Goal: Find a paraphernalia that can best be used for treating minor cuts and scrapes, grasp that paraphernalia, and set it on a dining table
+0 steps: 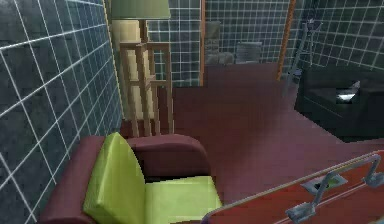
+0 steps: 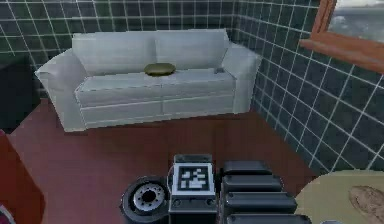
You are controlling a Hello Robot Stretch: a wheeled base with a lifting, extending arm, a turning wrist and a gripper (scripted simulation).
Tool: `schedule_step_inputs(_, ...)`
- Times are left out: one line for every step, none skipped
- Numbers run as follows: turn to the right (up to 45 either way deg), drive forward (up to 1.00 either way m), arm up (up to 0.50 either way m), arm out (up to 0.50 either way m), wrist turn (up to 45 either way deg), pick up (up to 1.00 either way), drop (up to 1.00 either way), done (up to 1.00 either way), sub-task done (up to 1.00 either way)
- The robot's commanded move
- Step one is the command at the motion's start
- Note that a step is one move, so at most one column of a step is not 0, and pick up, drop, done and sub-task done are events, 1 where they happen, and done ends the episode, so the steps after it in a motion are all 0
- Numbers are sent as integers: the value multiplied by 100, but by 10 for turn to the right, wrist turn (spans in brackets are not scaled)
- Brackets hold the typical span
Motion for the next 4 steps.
schedule_step_inputs(240,0,0,0,0,0,0,0,0)
schedule_step_inputs(-450,0,0,0,0,0,0,0,0)
schedule_step_inputs(-450,0,0,0,0,0,0,0,0)
schedule_step_inputs(-450,0,0,0,0,0,0,0,0)
